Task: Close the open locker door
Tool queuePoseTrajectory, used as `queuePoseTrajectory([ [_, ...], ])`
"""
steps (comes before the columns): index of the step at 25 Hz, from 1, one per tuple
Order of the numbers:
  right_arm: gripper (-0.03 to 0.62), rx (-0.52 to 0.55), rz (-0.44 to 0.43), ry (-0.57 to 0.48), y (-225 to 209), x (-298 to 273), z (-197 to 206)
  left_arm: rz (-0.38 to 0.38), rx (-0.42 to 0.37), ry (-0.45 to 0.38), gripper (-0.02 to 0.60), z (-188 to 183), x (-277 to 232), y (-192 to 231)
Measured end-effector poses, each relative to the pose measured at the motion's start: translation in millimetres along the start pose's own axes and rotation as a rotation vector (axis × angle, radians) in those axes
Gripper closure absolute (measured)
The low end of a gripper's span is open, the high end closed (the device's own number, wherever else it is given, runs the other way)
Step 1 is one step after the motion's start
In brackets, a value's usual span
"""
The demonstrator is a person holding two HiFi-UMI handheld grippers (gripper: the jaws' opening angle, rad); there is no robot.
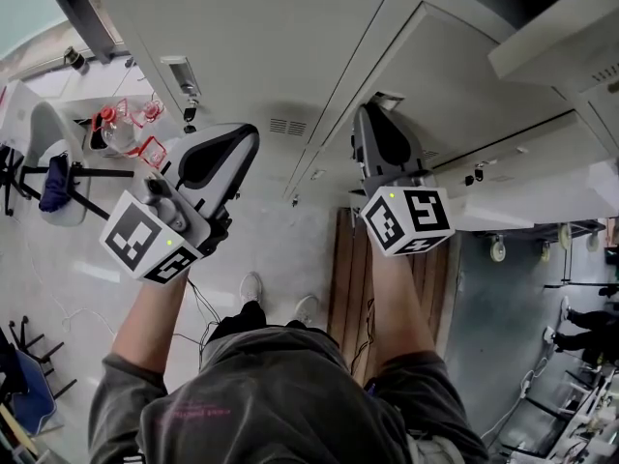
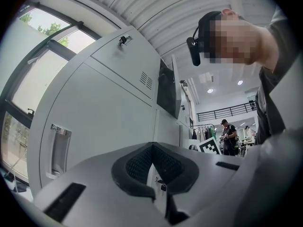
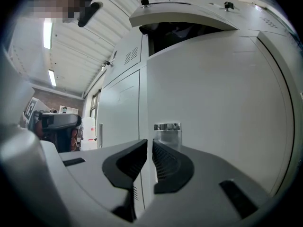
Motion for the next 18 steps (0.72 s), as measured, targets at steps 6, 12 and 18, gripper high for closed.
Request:
queuePoseTrajectory([
  [6, 0.549, 0.000, 0.002, 0.001, -4, -6, 0, -0.004, 0.002, 0.002, 0.572, 1, -1, 3],
  [12, 0.549, -0.003, 0.006, 0.004, -7, -11, 2, -0.011, 0.006, 0.004, 0.572, 2, -1, 7],
  [18, 0.549, 0.001, -0.002, 0.003, -8, -13, 2, -0.017, 0.007, 0.002, 0.572, 3, 0, 7],
])
Point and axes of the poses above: the fingertips, and each gripper's own axes: x backward along the fingers, y to its left, z out of its underside, the point moved 1 cm from there along x, backward along the fingers, and after that the axes turned 9 degrees about -z, right-handed, at the moved point
